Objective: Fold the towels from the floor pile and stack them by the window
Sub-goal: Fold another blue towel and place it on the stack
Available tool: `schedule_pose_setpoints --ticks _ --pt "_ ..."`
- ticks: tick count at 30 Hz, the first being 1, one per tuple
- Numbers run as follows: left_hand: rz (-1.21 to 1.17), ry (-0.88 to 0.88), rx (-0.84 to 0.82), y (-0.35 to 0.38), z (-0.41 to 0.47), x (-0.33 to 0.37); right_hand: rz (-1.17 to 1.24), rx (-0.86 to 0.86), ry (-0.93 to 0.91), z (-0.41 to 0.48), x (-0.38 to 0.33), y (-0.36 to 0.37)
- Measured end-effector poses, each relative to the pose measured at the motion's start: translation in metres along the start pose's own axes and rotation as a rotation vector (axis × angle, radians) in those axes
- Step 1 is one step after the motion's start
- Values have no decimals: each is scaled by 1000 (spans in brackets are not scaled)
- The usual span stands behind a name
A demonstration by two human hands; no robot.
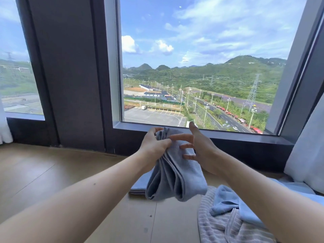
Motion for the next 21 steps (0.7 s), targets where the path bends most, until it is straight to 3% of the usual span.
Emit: schedule_pose_setpoints --ticks 4,9,16,19,21 --pt "-93 -9 101 -7 6 -1 -99 157 -79 4 7 -4" --pt "-375 -93 126 -29 13 11 -233 165 -41 8 34 -21" --pt "-601 -85 54 -44 14 13 -20 -223 75 13 44 -22" --pt "-470 -130 138 -53 21 2 88 -175 62 11 42 -18" --pt "-177 -206 161 -62 23 -7 48 -51 25 10 39 -20"
Point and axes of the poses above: each hand's wrist, its own z-axis towards the middle knuckle, its own y-axis out of the palm, x = y × z, the point moved 1 cm from there along z, towards the middle knuckle, and after that the axes turned 10 degrees about y, right-handed, at the moved point
